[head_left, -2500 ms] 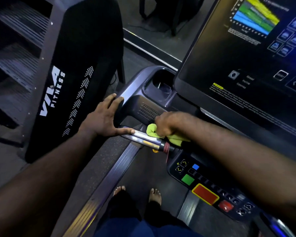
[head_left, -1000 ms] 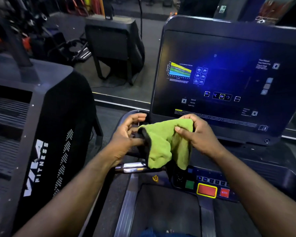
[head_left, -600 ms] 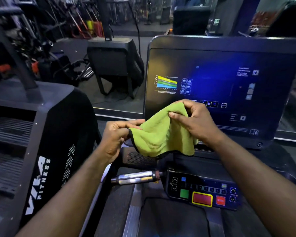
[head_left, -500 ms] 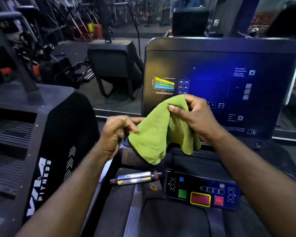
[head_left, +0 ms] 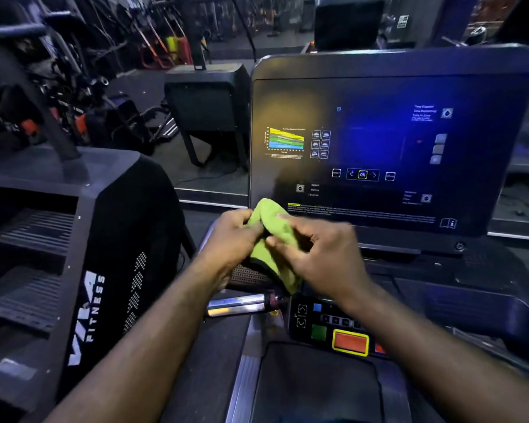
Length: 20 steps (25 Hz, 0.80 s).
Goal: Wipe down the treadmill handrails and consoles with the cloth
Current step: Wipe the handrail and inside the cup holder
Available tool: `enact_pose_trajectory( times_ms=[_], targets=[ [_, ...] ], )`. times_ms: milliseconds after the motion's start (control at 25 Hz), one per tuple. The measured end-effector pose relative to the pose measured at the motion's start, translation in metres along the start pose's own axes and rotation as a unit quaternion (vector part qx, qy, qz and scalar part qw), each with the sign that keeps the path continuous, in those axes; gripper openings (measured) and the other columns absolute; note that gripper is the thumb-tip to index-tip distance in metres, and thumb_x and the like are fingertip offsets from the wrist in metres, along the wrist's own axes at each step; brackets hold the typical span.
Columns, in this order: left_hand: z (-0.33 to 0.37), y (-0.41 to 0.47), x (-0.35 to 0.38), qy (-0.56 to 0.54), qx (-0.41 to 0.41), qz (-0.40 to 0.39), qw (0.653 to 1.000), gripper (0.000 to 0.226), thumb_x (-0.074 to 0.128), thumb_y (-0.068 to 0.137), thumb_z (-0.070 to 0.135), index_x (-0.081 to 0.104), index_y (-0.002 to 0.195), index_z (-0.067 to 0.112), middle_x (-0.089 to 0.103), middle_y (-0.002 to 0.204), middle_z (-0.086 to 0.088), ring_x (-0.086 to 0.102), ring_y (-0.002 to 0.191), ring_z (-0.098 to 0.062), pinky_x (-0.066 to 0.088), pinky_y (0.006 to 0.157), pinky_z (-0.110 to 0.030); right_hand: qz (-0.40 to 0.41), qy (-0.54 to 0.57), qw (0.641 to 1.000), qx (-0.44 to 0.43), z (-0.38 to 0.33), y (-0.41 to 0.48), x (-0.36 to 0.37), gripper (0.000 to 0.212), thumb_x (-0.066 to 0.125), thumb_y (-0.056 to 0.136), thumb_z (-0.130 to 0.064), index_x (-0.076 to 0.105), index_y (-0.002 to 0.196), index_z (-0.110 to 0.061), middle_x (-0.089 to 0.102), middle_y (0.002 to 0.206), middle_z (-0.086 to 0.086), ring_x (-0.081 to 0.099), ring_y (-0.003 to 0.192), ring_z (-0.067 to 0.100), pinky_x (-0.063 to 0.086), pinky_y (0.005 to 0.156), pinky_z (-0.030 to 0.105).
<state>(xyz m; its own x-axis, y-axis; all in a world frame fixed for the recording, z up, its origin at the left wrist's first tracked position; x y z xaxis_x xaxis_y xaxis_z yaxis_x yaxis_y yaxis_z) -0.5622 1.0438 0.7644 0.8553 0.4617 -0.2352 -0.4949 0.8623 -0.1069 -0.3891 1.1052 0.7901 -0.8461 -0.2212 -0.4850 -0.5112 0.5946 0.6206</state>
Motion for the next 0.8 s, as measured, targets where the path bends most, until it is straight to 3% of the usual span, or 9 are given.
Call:
enact_pose_trajectory(
  times_ms=[80,160,200,280,360,440,600,680,800],
  targets=[
    [-0.001,-0.009,0.004,-0.117,-0.026,-0.002,0.993,0.029,0.061,0.098,0.019,0.076,0.074,0.012,0.072,0.074,-0.007,0.067,0.068,-0.02,0.056,0.068,-0.034,-0.097,-0.019,0.995,-0.032,-0.007,-0.024,0.022,0.065,0.064,0.097,-0.05,0.055,0.153,-0.018,0.064,0.147,0.003,0.061,0.134,0.01,0.051,0.111,0.033],
    [-0.001,-0.017,0.008,-0.18,-0.03,-0.042,0.982,0.016,0.066,0.099,0.016,0.074,0.091,0.005,0.074,0.076,-0.01,0.071,0.07,-0.018,0.061,0.07,-0.032,-0.21,0.056,0.976,0.004,-0.003,-0.036,0.038,0.07,0.055,0.104,-0.039,0.029,0.166,-0.02,0.05,0.16,0.001,0.045,0.148,0.008,0.039,0.122,0.031],
    [-0.001,-0.02,0.007,-0.166,-0.019,-0.037,0.985,0.019,0.076,0.093,0.015,0.071,0.103,-0.001,0.077,0.086,-0.016,0.074,0.078,-0.023,0.063,0.076,-0.039,-0.217,0.112,0.969,0.037,0.002,-0.034,0.038,0.065,0.056,0.105,-0.029,0.033,0.165,-0.021,0.055,0.156,-0.002,0.049,0.144,0.005,0.039,0.122,0.032],
    [-0.009,-0.023,0.002,-0.142,-0.024,-0.011,0.989,0.041,0.085,0.081,0.006,0.068,0.117,-0.004,0.078,0.103,-0.024,0.074,0.09,-0.032,0.062,0.087,-0.049,-0.123,0.175,0.973,0.087,0.021,-0.02,0.026,0.049,0.068,0.098,-0.014,0.059,0.146,-0.021,0.072,0.134,-0.008,0.064,0.125,0.002,0.05,0.112,0.037],
    [-0.016,-0.025,-0.002,-0.147,-0.043,-0.005,0.988,0.045,0.083,0.078,0.0,0.068,0.12,-0.005,0.077,0.107,-0.024,0.075,0.09,-0.033,0.065,0.083,-0.042,-0.088,0.131,0.982,0.1,0.036,0.0,0.012,0.066,0.091,0.081,-0.028,0.06,0.138,-0.026,0.068,0.131,-0.013,0.064,0.122,0.002,0.051,0.109,0.032],
    [-0.013,-0.027,-0.003,-0.164,-0.043,-0.037,0.985,0.049,0.081,0.075,-0.001,0.067,0.123,-0.005,0.076,0.111,-0.025,0.076,0.094,-0.032,0.066,0.08,-0.039,-0.236,0.073,0.962,0.115,0.046,0.014,0.018,0.095,0.1,0.06,-0.05,0.053,0.142,-0.037,0.057,0.14,-0.017,0.055,0.129,0.003,0.046,0.113,0.03],
    [-0.011,-0.028,-0.008,-0.148,-0.034,-0.065,0.986,0.051,0.081,0.072,-0.004,0.07,0.122,0.0,0.076,0.114,-0.022,0.075,0.103,-0.031,0.063,0.091,-0.042,-0.431,0.14,0.884,0.114,0.055,0.021,0.031,0.071,0.104,0.059,-0.036,0.063,0.115,-0.023,0.072,0.111,-0.003,0.072,0.103,0.019,0.06,0.089,0.052],
    [-0.025,-0.024,-0.017,-0.15,-0.037,-0.03,0.987,0.05,0.082,0.074,-0.003,0.07,0.123,0.001,0.077,0.114,-0.02,0.075,0.105,-0.031,0.063,0.091,-0.043,-0.465,0.142,0.868,0.103,0.058,0.024,0.036,0.065,0.102,0.066,-0.024,0.06,0.115,-0.02,0.07,0.11,0.001,0.072,0.1,0.021,0.061,0.084,0.049],
    [-0.067,-0.011,-0.037,-0.168,-0.054,0.06,0.982,0.057,0.081,0.08,-0.007,0.064,0.133,0.003,0.076,0.121,-0.016,0.073,0.113,-0.029,0.061,0.096,-0.038,-0.389,0.069,0.917,0.059,0.062,0.044,0.049,0.071,0.097,0.07,-0.018,0.057,0.126,-0.035,0.068,0.113,-0.01,0.07,0.096,0.013,0.062,0.083,0.048]
  ],
)
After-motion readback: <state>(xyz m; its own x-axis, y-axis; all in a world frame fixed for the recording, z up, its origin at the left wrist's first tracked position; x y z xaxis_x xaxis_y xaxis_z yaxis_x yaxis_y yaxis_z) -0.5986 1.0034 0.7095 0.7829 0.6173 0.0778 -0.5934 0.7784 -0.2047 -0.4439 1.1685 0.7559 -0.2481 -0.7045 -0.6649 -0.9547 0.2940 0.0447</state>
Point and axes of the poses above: each hand's wrist, its own y-axis towards the middle knuckle, its own x-axis out of the palm, z = x × y, the point moved 6 cm from there along y, towards the middle knuckle
